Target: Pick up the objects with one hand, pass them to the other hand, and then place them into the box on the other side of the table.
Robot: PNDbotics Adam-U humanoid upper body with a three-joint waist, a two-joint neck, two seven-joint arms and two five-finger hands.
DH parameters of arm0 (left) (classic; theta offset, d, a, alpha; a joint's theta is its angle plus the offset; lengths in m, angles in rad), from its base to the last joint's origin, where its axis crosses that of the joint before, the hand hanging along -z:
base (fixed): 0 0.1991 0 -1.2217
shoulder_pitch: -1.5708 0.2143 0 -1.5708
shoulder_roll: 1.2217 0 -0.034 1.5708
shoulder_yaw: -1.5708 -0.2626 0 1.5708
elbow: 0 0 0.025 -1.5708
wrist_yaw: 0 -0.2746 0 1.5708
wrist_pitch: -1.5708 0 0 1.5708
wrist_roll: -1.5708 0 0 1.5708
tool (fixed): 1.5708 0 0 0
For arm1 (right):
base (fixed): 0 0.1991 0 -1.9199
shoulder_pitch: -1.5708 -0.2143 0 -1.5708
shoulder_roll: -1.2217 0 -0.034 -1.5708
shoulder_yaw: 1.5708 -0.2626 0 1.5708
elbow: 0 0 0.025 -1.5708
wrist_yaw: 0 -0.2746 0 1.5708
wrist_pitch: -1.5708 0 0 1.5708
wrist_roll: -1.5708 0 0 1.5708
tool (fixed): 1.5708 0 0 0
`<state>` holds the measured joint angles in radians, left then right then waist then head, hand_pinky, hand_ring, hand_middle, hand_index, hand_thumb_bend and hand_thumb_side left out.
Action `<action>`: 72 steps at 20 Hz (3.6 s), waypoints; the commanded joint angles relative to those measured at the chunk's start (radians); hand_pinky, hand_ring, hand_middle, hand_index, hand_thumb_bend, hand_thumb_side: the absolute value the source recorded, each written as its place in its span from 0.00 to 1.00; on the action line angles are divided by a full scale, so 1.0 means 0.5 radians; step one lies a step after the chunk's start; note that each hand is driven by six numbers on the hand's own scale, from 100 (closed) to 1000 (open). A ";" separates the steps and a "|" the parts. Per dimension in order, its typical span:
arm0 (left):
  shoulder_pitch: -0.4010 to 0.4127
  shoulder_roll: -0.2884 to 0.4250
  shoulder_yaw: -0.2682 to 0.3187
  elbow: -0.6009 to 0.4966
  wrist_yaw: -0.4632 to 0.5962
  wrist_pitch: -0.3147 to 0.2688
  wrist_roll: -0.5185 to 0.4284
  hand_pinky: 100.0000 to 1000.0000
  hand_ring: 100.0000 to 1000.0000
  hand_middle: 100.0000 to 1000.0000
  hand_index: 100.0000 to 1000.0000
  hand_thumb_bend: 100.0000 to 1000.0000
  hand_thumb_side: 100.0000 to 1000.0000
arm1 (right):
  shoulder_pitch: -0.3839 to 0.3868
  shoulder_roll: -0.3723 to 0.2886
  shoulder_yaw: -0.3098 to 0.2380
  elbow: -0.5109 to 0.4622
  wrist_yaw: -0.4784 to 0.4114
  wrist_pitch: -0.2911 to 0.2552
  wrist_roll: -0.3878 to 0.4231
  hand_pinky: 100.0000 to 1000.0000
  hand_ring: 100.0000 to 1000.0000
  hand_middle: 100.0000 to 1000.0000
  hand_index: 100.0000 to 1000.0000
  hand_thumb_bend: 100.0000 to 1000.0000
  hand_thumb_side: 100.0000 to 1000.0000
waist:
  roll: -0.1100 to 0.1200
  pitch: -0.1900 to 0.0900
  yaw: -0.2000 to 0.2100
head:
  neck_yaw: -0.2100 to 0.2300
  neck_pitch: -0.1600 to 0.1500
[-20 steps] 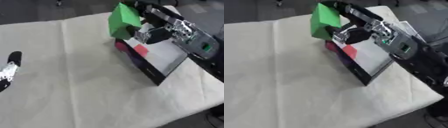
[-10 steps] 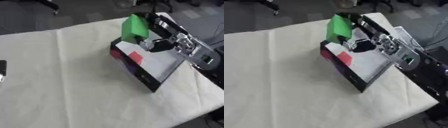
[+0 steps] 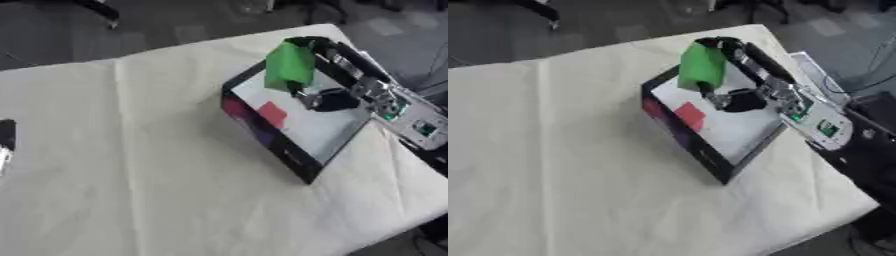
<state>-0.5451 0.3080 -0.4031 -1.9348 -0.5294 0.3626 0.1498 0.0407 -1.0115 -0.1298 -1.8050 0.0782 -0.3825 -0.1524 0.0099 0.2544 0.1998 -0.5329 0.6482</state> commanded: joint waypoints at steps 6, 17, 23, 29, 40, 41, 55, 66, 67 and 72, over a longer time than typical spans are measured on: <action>-0.010 0.047 0.027 -0.021 0.014 -0.001 0.012 0.83 0.72 0.63 0.78 0.29 0.42 | 0.035 -0.087 -0.044 0.020 0.168 -0.061 0.110 0.99 0.91 0.83 0.91 0.00 0.11 | 0.018 -0.063 0.001 | 0.012 0.003; 0.001 0.046 0.028 -0.017 0.004 -0.011 0.011 0.84 0.72 0.63 0.78 0.29 0.41 | 0.060 -0.126 -0.123 0.075 0.763 -0.214 0.260 1.00 1.00 1.00 1.00 0.00 0.16 | 0.016 -0.066 -0.003 | 0.024 0.016; 0.006 0.042 0.023 -0.013 0.002 -0.018 0.008 0.84 0.72 0.63 0.78 0.29 0.40 | 0.076 -0.114 -0.117 0.092 0.795 -0.270 0.284 1.00 1.00 1.00 1.00 0.00 0.15 | 0.017 -0.066 -0.003 | 0.023 0.017; 0.009 0.039 0.019 -0.007 -0.001 -0.022 0.007 0.84 0.72 0.63 0.78 0.29 0.40 | 0.093 -0.110 -0.122 0.043 0.693 -0.293 0.330 1.00 1.00 1.00 1.00 0.00 0.14 | 0.015 -0.068 -0.002 | 0.026 0.020; 0.007 0.051 0.034 -0.011 -0.009 -0.014 0.028 0.83 0.72 0.62 0.78 0.28 0.41 | 0.081 -0.042 -0.055 -0.313 -0.469 -0.244 0.329 1.00 1.00 1.00 1.00 0.00 0.36 | 0.012 -0.078 0.017 | 0.084 0.032; 0.009 0.055 0.039 -0.012 -0.011 -0.011 0.032 0.83 0.72 0.62 0.78 0.28 0.41 | 0.064 -0.043 -0.056 -0.352 -0.629 -0.230 0.357 1.00 1.00 1.00 1.00 0.00 0.39 | 0.013 -0.081 0.019 | 0.112 0.037; 0.112 0.533 0.356 0.012 0.074 0.304 0.077 0.83 0.75 0.65 0.80 0.32 0.41 | -0.091 0.049 -0.108 -0.390 -1.471 -0.079 1.099 1.00 1.00 1.00 1.00 0.00 0.41 | 0.020 -0.103 0.098 | 0.577 0.118; -0.015 0.858 0.508 0.379 0.680 0.611 -0.275 0.86 0.78 0.67 0.81 0.44 0.38 | -0.094 0.115 -0.091 -0.390 -1.498 -0.049 1.053 1.00 1.00 1.00 1.00 0.00 0.42 | 0.001 -0.092 0.132 | 0.662 0.141; -0.043 0.883 0.510 0.435 0.720 0.637 -0.331 0.87 0.78 0.68 0.81 0.45 0.37 | -0.092 0.115 -0.088 -0.390 -1.498 -0.051 1.049 1.00 1.00 1.00 1.00 0.00 0.42 | 0.001 -0.091 0.133 | 0.670 0.141; -0.163 1.001 0.485 0.670 0.679 0.731 -0.566 0.87 0.80 0.71 0.82 0.50 0.33 | -0.088 0.113 -0.079 -0.390 -1.475 -0.052 1.037 1.00 1.00 1.00 1.00 0.00 0.42 | 0.005 -0.083 0.131 | 0.733 0.128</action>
<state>-0.6069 0.7573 -0.1701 -1.6168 -0.1834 0.7192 -0.1053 0.0006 -0.9331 -0.1631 -1.9850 -0.6645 -0.4071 0.3709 0.0099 0.2376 0.2655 -0.1753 0.7189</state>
